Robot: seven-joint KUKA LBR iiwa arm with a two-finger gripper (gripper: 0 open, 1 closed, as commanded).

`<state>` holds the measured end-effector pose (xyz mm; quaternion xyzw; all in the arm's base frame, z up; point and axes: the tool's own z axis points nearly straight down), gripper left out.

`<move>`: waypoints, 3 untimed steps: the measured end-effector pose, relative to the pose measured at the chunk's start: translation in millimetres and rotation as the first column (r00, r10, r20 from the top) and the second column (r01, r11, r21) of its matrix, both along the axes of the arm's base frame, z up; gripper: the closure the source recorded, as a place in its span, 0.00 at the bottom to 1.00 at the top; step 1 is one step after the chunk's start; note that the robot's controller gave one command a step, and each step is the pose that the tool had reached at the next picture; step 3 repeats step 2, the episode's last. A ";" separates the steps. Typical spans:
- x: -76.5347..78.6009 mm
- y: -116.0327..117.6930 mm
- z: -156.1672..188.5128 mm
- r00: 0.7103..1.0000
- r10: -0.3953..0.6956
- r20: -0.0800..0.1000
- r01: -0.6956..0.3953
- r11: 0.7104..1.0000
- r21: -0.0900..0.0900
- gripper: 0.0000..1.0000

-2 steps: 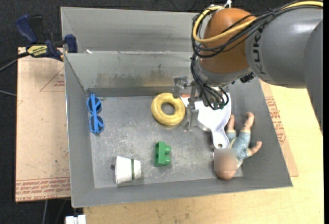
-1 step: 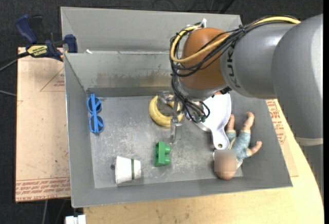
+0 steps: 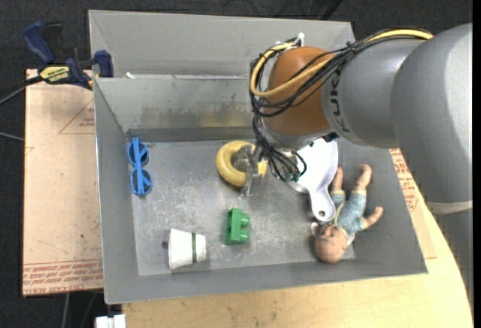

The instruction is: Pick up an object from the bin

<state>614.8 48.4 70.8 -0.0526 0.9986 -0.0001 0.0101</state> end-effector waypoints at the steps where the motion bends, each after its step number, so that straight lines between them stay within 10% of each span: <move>1: 0.0 0.0 0.0 1.000 0.000 0.000 0.000 1.000 0.000 1.00; 2: 10.1 1.4 195.2 1.000 0.025 0.000 -0.025 1.000 -0.001 1.00; 3: 10.1 1.4 195.2 1.000 0.025 0.000 -0.025 1.000 -0.001 1.00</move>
Offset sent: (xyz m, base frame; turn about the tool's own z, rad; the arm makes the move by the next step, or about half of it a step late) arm 0.0149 0.0014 0.2933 -0.0394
